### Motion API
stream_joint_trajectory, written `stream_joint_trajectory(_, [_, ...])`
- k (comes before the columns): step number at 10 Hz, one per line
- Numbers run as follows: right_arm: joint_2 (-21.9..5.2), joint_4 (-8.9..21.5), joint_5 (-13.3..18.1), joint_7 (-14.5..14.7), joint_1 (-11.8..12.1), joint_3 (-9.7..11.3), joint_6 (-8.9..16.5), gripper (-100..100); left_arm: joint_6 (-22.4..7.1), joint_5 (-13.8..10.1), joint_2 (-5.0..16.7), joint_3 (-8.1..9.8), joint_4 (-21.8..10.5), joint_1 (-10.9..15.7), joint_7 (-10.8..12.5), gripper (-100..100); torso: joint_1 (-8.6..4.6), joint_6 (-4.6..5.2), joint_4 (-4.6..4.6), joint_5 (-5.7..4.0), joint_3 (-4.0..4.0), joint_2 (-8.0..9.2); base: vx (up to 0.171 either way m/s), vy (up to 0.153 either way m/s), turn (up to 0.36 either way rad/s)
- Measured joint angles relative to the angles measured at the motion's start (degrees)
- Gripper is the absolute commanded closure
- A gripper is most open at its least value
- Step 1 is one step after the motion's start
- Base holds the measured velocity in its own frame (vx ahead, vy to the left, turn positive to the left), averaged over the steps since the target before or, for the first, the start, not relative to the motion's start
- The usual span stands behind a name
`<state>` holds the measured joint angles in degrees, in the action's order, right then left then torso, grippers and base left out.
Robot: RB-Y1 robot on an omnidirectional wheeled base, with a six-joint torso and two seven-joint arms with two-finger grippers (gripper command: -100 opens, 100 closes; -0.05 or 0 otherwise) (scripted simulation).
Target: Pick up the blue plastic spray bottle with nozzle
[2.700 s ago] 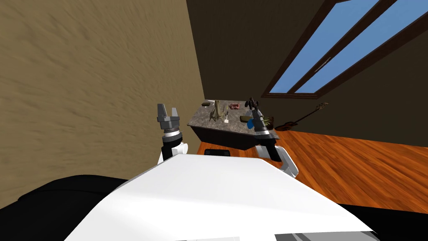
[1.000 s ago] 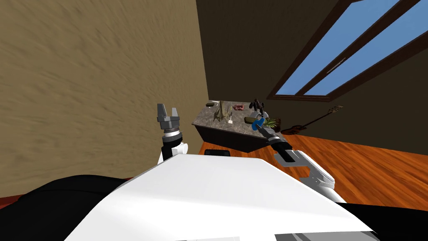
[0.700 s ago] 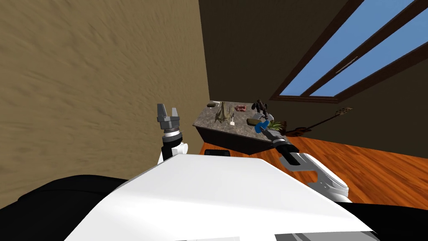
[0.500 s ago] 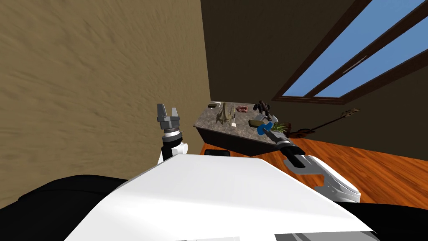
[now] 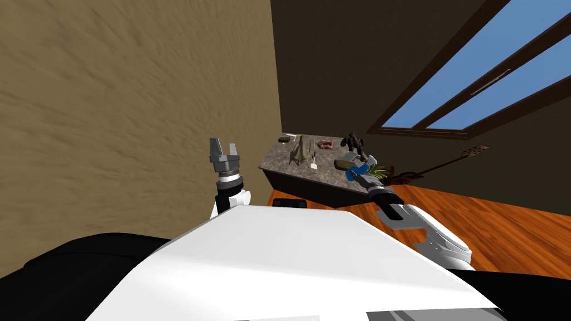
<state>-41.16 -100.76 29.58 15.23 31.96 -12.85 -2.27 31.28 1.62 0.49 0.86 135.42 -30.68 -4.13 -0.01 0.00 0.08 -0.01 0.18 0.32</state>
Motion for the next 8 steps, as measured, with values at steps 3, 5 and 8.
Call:
stream_joint_trajectory(3, [-0.26, 4.5, 0.02, 0.19, -4.43, 1.24, -0.32, -100, 0.0, 0.0, 0.0, 0.0, 0.0, 0.0, 0.0, 0, 0.06, -0.01, -0.02, 0.01, -0.05, -0.07, -0.068, 0.008, 0.007])
stream_joint_trajectory(5, [-0.07, 8.09, 0.15, 0.57, -7.85, 1.77, -1.14, -100, 0.0, 0.0, 0.0, 0.0, 0.0, 0.0, 0.0, 0, -0.02, 0.01, -0.01, 0.0, -0.03, -0.08, -0.032, -0.009, -0.001])
stream_joint_trajectory(8, [-0.02, 13.0, 0.36, 1.03, -12.52, 3.48, -1.63, -100, 0.0, 0.0, 0.0, 0.0, 0.0, 0.0, 0.0, 0, -0.02, 0.01, 0.0, 0.0, 0.01, 0.01, -0.079, -0.005, 0.008])
